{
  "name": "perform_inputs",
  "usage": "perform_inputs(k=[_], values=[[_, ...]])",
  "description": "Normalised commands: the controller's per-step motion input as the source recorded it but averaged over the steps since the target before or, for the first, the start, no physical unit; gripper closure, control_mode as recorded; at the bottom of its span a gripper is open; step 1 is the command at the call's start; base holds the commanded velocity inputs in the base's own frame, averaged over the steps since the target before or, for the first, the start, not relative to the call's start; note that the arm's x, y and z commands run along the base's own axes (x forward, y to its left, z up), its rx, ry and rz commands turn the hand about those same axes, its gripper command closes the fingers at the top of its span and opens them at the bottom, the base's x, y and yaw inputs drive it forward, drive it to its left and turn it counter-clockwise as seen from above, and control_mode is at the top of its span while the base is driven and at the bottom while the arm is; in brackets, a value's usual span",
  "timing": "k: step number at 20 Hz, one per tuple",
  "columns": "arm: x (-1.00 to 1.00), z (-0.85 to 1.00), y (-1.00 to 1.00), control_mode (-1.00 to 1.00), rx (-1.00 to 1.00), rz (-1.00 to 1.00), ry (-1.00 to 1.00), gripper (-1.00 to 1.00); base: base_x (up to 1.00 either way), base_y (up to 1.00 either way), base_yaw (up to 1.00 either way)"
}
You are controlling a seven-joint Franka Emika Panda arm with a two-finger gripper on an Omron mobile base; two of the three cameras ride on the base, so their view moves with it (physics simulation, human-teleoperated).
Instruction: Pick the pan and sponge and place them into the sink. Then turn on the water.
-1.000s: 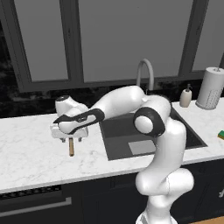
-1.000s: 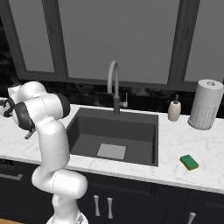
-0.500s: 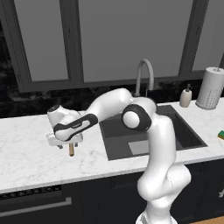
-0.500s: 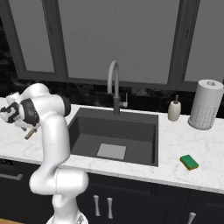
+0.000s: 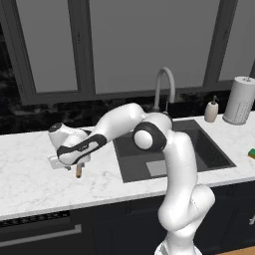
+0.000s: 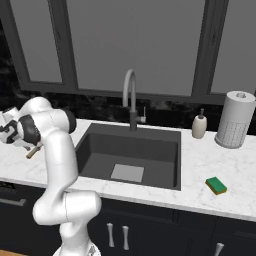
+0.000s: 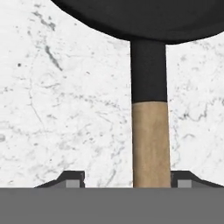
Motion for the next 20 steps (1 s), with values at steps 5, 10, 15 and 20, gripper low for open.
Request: perform_inputs(k=[5,10,15,20], values=[[-0.07,-0.98,-0.85,-1.0,0.0,0.15,-0.07,-1.0,0.0,0.0,0.0],[0.0,-1.0,-0.63,-1.0,0.06,0.19,0.0,-1.0,0.0,0.0,0.0],[0.0,-1.0,-0.24,-1.0,0.04,0.15,0.09,1.0,0.0,0.0,0.0],[0.0,-1.0,-0.2,-1.0,0.0,0.07,0.13,1.0,0.0,0.0,0.0]])
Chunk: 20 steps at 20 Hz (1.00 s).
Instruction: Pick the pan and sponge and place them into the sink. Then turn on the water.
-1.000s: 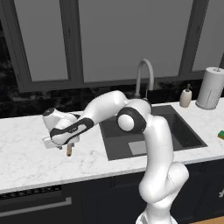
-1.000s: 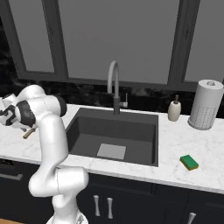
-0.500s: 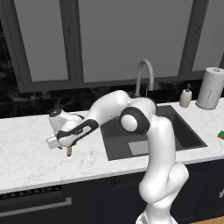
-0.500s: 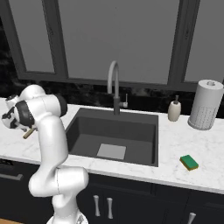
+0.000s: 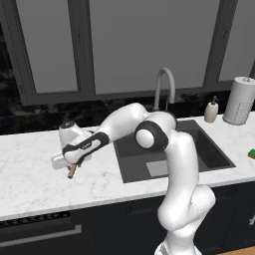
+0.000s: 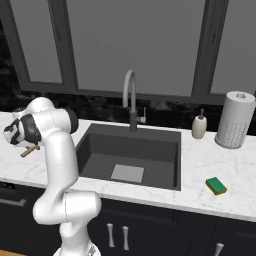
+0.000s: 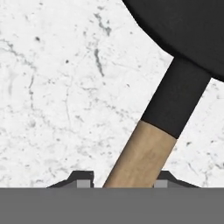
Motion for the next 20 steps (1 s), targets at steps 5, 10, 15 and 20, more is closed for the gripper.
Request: perform_inputs(k=[5,10,15,20], values=[[-0.09,-0.99,-0.2,-1.0,0.0,0.0,-0.01,1.0,0.0,0.0,0.0],[-0.15,-0.45,-0.37,-1.0,0.0,-0.04,-0.31,1.0,0.0,0.0,0.0],[0.02,0.02,-0.4,-1.0,0.03,-0.15,-0.42,1.0,0.0,0.0,0.0],[0.19,0.44,-0.21,-1.0,0.21,-0.27,-0.13,1.0,0.0,0.0,0.0]])
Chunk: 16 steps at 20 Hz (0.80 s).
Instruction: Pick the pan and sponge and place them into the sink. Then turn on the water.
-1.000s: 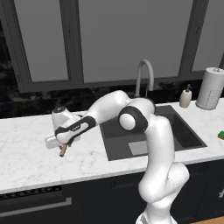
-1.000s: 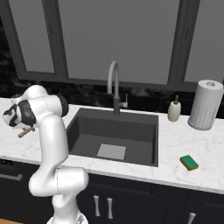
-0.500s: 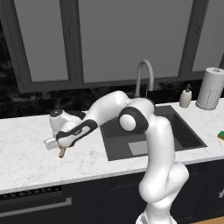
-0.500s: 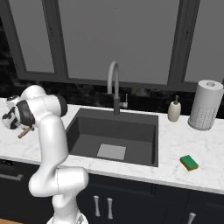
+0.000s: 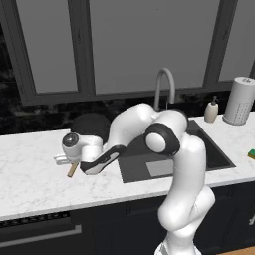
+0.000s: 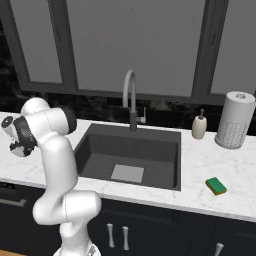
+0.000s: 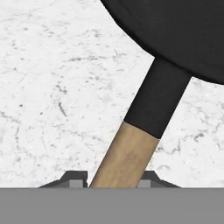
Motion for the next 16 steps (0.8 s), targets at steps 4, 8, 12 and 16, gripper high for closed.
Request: perform_inputs(k=[4,8,12,16], values=[[0.2,0.89,-0.12,-1.0,0.3,-0.32,0.08,1.0,0.0,0.0,0.0],[0.06,1.0,-0.03,-1.0,0.2,-0.35,0.14,1.0,0.0,0.0,0.0],[0.0,1.0,0.0,-1.0,0.02,-0.34,0.03,1.0,0.0,0.0,0.0],[-0.1,0.86,-0.13,-1.0,0.0,-0.32,0.01,1.0,0.0,0.0,0.0]])
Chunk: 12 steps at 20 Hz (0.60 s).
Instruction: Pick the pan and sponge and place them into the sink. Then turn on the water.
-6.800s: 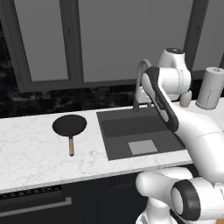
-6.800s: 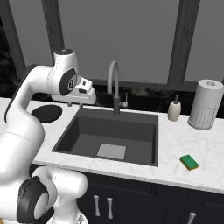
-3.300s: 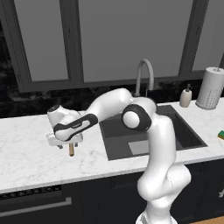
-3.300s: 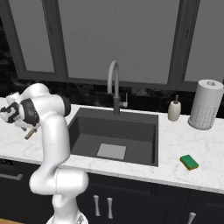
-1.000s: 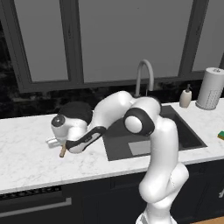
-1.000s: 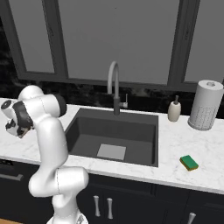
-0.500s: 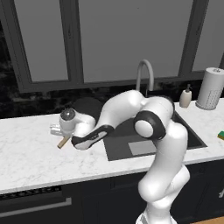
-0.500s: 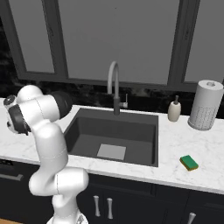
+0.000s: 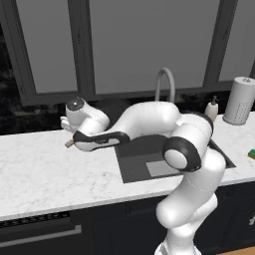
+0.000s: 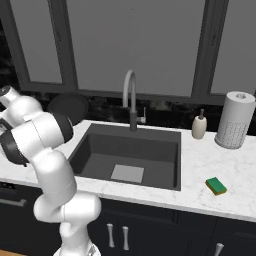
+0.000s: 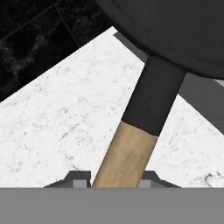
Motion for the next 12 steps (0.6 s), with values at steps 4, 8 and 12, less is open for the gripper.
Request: perform_inputs(k=[4,8,12], values=[[-0.31,0.48,-0.13,-1.0,0.03,-0.29,0.06,1.0,0.0,0.0,0.0],[-0.54,0.03,-0.09,-1.0,0.08,-0.26,0.04,1.0,0.0,0.0,0.0],[-0.78,-0.01,-0.12,-1.0,0.16,-0.13,0.0,1.0,0.0,0.0,0.0]])
